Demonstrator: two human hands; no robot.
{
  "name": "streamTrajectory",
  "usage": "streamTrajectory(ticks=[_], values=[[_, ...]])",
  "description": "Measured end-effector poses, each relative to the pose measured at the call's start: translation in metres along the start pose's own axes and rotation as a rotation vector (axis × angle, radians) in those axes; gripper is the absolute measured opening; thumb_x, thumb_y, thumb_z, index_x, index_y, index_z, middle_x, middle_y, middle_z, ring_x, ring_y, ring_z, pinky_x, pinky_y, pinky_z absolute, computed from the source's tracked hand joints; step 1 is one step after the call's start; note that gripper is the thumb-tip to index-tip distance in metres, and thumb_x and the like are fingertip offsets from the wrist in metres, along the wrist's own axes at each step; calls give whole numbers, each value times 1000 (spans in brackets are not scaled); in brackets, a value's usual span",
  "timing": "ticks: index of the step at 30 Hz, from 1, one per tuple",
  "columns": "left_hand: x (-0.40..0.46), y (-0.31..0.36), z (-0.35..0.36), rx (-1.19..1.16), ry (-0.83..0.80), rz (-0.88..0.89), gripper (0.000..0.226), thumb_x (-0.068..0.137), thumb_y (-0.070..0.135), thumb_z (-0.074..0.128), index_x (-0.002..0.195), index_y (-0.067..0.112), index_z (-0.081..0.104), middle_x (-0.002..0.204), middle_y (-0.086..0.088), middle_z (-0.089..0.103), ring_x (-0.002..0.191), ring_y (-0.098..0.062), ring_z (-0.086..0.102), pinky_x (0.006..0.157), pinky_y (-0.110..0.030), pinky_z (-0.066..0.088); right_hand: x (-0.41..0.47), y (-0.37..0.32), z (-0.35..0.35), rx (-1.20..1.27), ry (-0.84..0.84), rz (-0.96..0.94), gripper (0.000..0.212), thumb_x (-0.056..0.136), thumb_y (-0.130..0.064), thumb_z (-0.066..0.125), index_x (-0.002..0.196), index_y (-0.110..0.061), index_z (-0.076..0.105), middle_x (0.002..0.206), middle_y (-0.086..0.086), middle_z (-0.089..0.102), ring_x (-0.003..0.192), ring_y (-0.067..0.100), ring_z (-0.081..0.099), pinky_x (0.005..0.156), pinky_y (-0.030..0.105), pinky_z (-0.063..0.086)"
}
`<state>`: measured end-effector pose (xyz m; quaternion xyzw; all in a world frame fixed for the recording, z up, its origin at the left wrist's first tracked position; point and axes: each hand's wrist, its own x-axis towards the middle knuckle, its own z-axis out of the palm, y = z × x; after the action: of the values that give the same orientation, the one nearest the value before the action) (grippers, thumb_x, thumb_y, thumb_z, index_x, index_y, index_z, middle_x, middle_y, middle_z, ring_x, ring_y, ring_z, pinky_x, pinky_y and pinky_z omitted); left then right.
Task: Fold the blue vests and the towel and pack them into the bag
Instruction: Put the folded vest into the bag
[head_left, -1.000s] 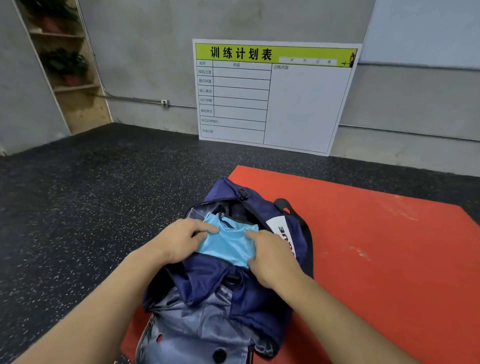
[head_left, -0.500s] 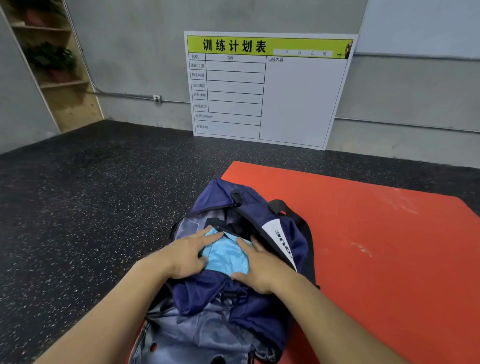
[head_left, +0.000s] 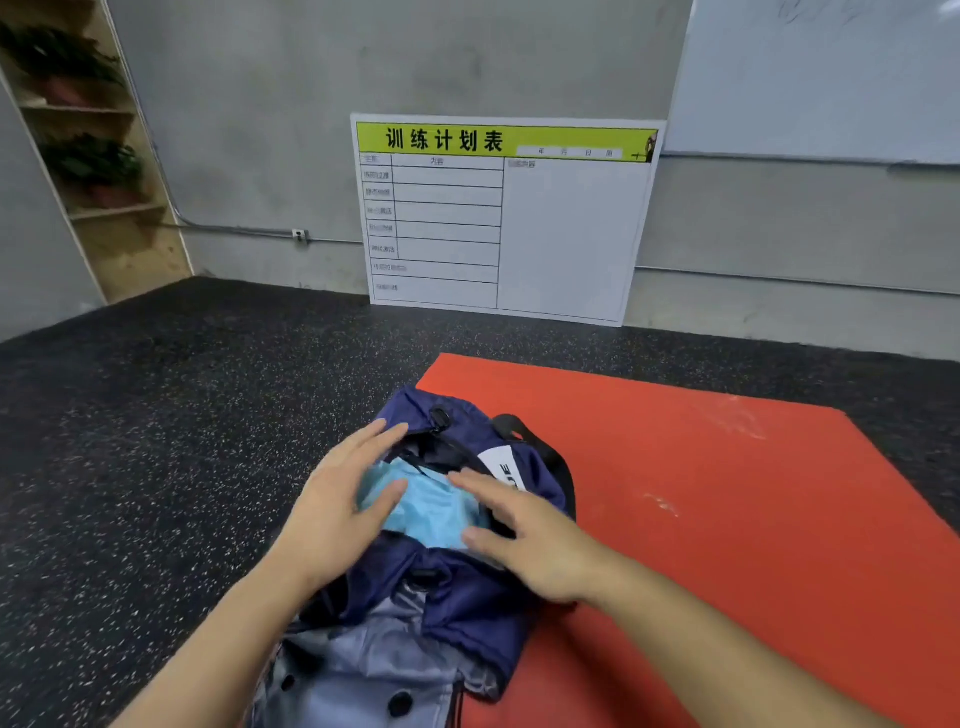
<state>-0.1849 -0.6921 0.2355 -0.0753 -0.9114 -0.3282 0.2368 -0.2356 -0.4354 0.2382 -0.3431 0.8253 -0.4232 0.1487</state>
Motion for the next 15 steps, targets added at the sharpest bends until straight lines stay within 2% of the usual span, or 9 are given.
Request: streamTrajectory(ticks=[3,7,9,15], values=[[-1,45,7,-17,-30,73,58,91,47,57,147,35,48,152,12,47,144,-3,37,121,-30,28,-46,-2,-38,-79,118,-32,63,96,-25,69,152,-35,42,158,-20,39,145,-10,28,125,28,24],[2,121,39,-54,-88,182,58,91,38,63,147,31,48,147,20,48,139,2,40,116,-15,25,-126,-2,-88,-160,239,14,70,94,-34,73,155,-35,39,159,-18,38,145,-9,31,124,30,26],[0,164,67,-81,-143,248,59,91,40,61,147,28,48,146,16,50,136,2,42,114,-12,24,-175,4,-111,-201,299,52,71,93,-37,74,155,-36,39,159,-18,38,144,-9,32,124,28,27],[-34,288,178,-230,-341,395,64,91,50,54,150,27,46,151,15,46,139,2,39,118,-17,24,-352,30,-163,-303,461,231,73,90,-36,77,154,-33,40,157,-14,42,141,-8,37,120,20,28]])
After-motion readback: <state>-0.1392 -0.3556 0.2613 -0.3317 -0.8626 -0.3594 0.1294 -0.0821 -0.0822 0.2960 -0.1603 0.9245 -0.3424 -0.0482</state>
